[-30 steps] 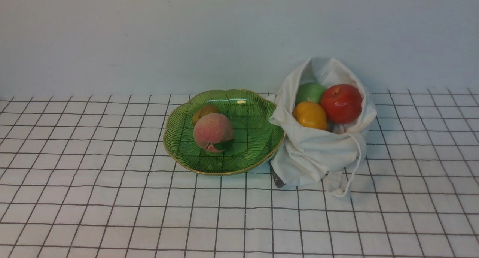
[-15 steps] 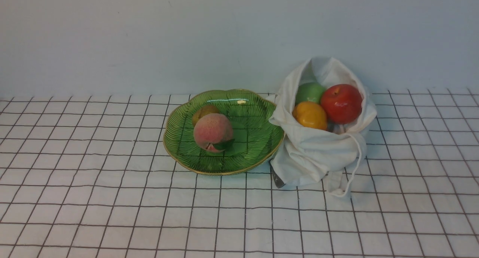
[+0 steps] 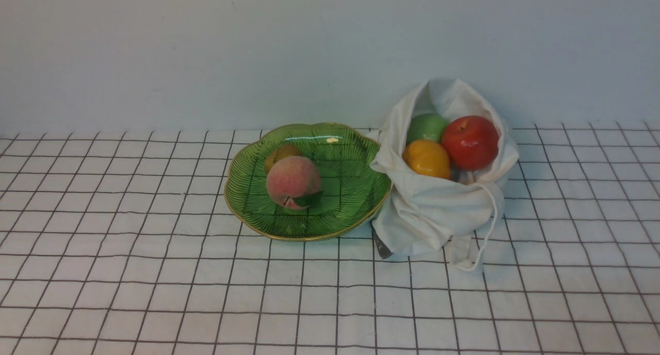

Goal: Take the fruit out of the bag on the white checkered tablecloth and place them on the plate.

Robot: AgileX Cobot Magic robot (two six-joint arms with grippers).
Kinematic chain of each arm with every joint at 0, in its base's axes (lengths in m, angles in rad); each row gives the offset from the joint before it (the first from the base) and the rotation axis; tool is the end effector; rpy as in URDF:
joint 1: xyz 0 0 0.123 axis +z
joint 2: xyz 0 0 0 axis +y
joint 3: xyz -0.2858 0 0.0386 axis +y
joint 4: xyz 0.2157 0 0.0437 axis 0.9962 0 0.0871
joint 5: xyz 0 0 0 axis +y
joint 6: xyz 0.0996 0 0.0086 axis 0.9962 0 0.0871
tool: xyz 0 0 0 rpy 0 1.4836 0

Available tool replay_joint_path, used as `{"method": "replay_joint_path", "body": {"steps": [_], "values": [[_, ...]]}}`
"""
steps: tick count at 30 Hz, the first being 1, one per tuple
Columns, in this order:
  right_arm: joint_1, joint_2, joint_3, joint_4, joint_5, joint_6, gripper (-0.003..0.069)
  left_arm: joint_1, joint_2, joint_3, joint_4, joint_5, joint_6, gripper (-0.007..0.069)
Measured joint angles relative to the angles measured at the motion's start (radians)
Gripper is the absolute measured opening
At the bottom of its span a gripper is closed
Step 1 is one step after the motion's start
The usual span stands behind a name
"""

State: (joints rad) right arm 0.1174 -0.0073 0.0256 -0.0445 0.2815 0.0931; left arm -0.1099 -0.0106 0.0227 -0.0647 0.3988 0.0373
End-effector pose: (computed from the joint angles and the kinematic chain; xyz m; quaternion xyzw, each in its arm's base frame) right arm 0.0280 0.0021 0.1781 -0.0222 0.7777 0.0478 0.6264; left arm 0.0243 -0.0052 0.1678 0.0428 0.8104 -0.0488 0.5822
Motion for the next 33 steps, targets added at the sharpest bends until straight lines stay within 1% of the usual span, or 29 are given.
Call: {"method": "replay_joint_path", "body": {"steps": [3, 8, 12, 20, 33], "values": [[0.000, 0.000, 0.004, 0.000, 0.006, 0.000, -0.0014, 0.000, 0.000, 0.000, 0.000, 0.000, 0.000, -0.0008], [0.000, 0.000, 0.003, -0.004, 0.065, 0.000, -0.0014, 0.000, 0.000, 0.000, 0.000, 0.000, 0.000, -0.0008], [-0.002, 0.000, 0.002, -0.004, 0.072, -0.008, -0.0014, 0.000, 0.000, 0.000, 0.000, 0.000, 0.000, -0.0008], [-0.081, 0.000, 0.001, 0.000, 0.072, -0.021, -0.0014, 0.000, 0.000, 0.000, 0.000, 0.000, 0.000, -0.0008], [-0.090, 0.000, 0.001, 0.001, 0.073, -0.022, -0.0014, 0.000, 0.000, 0.000, 0.000, 0.000, 0.000, -0.0008]]}}
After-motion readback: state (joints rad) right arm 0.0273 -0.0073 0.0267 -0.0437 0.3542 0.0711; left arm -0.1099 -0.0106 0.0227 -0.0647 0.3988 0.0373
